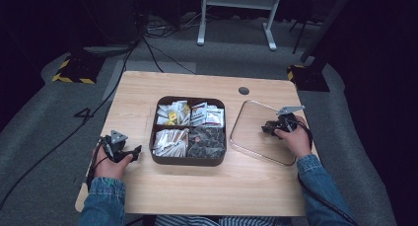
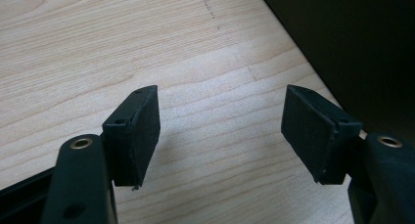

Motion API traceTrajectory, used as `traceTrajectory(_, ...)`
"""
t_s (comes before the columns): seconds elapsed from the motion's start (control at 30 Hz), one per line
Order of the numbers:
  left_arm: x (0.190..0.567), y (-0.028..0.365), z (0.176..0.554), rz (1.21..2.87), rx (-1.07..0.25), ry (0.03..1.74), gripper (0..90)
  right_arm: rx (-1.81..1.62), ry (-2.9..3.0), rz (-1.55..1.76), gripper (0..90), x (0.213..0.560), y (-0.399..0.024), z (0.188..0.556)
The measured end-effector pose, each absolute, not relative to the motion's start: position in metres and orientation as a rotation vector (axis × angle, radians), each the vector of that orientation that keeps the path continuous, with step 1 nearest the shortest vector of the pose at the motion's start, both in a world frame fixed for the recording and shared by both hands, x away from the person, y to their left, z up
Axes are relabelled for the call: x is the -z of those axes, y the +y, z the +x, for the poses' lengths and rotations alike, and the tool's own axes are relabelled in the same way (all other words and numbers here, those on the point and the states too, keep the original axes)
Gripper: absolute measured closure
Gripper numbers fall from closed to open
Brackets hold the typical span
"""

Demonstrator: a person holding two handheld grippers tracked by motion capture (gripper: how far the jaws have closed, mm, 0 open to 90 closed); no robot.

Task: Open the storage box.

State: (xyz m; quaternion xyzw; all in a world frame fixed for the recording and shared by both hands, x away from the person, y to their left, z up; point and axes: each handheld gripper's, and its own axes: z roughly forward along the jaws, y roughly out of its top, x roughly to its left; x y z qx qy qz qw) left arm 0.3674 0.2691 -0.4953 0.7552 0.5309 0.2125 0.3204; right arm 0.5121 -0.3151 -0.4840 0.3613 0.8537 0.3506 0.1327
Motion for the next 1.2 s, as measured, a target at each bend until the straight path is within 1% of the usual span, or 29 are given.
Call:
traceTrajectory(0.3, 0.495, 0.268, 0.368, 1.984, -0.559, 1.394, 31.2, -1.013, 2.459, 1.066, 58.6, 0.488, -0.315, 0.512)
traceTrajectory(0.5, 0.495, 0.268, 0.368, 1.979, -0.562, 1.392, 31.2, -1.087, 2.433, 1.124, 46.5, 0.489, -0.313, 0.512)
traceTrajectory(0.67, 0.494, 0.269, 0.368, 1.978, -0.563, 1.391, 31.2, -1.105, 2.407, 1.123, 43.2, 0.486, -0.311, 0.511)
traceTrajectory(1.2, 0.49, 0.267, 0.369, 1.964, -0.558, 1.378, 31.3, -1.169, 2.339, 1.077, 39.5, 0.462, -0.307, 0.503)
